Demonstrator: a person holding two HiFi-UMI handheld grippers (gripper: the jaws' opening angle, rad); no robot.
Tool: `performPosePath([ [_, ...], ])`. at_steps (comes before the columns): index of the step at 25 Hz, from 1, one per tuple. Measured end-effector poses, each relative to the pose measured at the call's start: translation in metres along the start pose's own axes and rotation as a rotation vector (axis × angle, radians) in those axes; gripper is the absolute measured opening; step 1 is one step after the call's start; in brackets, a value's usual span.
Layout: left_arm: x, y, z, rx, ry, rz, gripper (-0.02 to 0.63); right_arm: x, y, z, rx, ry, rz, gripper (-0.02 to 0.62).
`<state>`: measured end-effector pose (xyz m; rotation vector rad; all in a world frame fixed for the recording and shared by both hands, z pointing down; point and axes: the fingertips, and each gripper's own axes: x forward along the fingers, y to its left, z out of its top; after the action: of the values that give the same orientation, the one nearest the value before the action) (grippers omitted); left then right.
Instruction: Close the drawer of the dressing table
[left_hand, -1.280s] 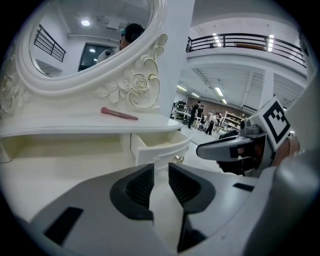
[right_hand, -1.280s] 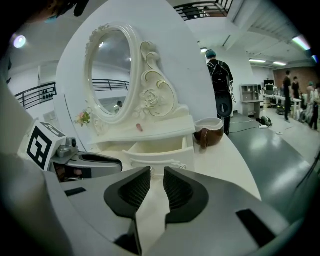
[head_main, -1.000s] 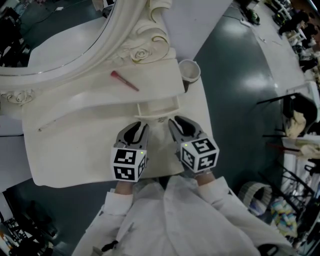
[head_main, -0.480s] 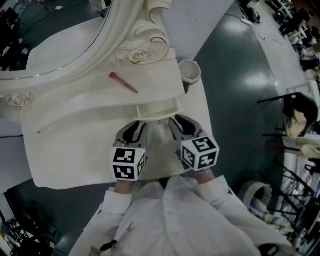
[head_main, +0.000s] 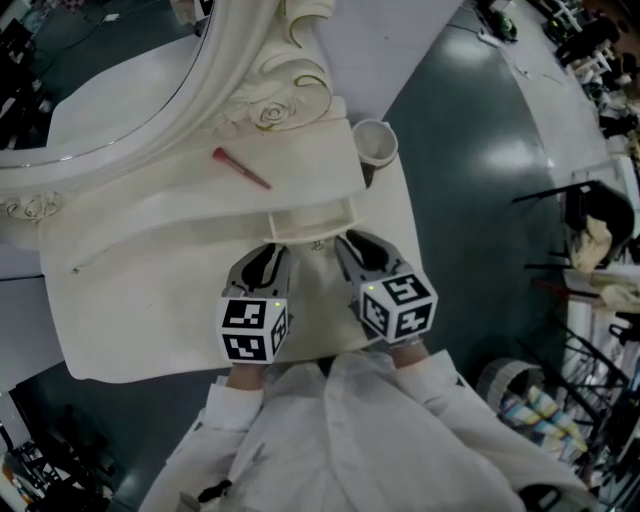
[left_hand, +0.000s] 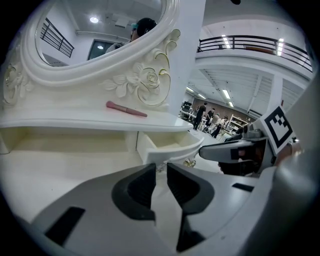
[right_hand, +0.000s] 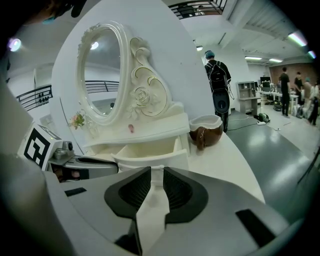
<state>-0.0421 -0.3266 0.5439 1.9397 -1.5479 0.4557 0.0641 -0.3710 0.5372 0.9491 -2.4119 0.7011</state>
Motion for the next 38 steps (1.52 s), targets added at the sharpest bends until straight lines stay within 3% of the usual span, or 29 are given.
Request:
performPosePath([
  [16,0.012,0.011,0.011,-0.047,-0.004,0.020,0.061,0.016,-0.007,0.012,-0.003,0.016,-0.008,0.077],
  [38,0.031,0.032,0.037,-0.027,-0.031,0.065,0.061,0.040,-0.012,0.035,-0.041,0.014,-0.015,0.077],
])
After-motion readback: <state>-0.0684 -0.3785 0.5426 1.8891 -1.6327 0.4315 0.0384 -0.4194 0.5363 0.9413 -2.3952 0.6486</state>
